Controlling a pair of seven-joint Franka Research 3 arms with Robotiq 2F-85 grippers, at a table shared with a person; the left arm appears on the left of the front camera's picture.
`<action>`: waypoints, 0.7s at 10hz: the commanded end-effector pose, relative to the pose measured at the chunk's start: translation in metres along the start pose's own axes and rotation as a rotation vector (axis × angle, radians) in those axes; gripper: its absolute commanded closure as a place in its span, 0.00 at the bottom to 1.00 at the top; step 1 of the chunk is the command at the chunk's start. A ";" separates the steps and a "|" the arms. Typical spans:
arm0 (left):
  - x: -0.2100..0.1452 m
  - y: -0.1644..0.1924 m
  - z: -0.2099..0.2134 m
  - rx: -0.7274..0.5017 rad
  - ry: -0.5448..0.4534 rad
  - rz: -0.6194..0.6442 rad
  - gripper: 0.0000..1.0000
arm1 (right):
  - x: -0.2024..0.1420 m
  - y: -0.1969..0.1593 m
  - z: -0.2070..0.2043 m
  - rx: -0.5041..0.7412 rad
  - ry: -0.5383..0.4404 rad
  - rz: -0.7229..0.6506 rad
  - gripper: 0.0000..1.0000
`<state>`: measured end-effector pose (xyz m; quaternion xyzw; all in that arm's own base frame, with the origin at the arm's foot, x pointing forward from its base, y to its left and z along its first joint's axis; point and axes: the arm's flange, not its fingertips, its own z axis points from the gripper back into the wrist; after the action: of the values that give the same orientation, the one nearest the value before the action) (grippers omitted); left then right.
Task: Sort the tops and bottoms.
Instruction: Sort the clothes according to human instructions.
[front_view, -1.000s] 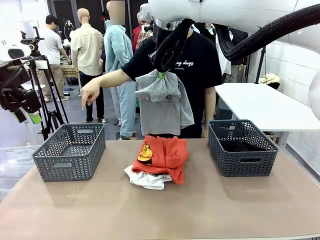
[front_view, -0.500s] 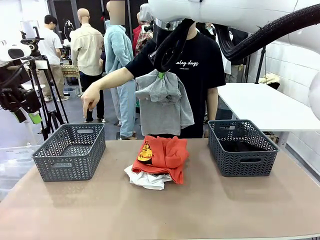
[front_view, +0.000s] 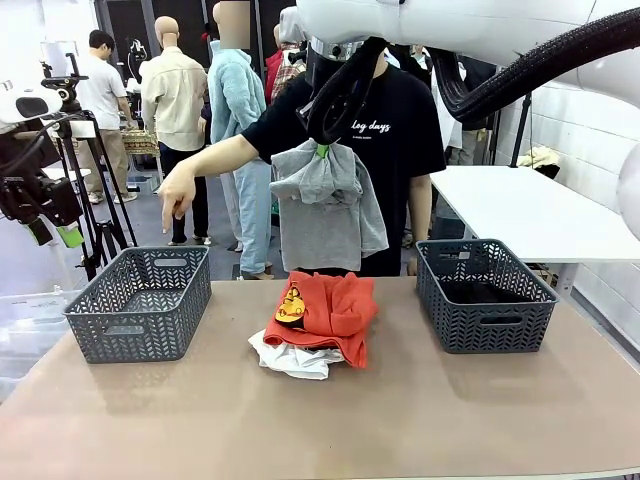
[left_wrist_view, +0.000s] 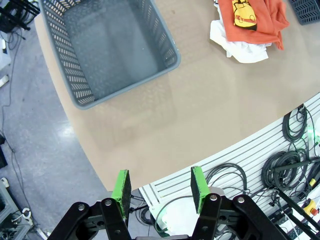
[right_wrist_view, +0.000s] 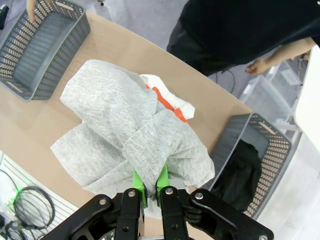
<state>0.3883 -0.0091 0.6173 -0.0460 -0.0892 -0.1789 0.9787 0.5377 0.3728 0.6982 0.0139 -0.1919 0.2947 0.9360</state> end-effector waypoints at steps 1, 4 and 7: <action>-0.001 0.000 0.000 0.008 0.009 0.001 0.36 | 0.000 0.000 0.002 0.001 -0.003 -0.001 1.00; -0.001 0.000 0.000 0.008 0.009 0.001 0.36 | 0.000 0.000 0.002 0.001 -0.003 -0.001 1.00; -0.001 0.000 0.000 0.008 0.009 0.001 0.36 | 0.060 0.026 0.005 0.067 -0.173 0.141 1.00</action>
<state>0.3883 -0.0093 0.6173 -0.0459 -0.0892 -0.1791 0.9787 0.5430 0.3954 0.7048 0.0349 -0.2320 0.3295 0.9145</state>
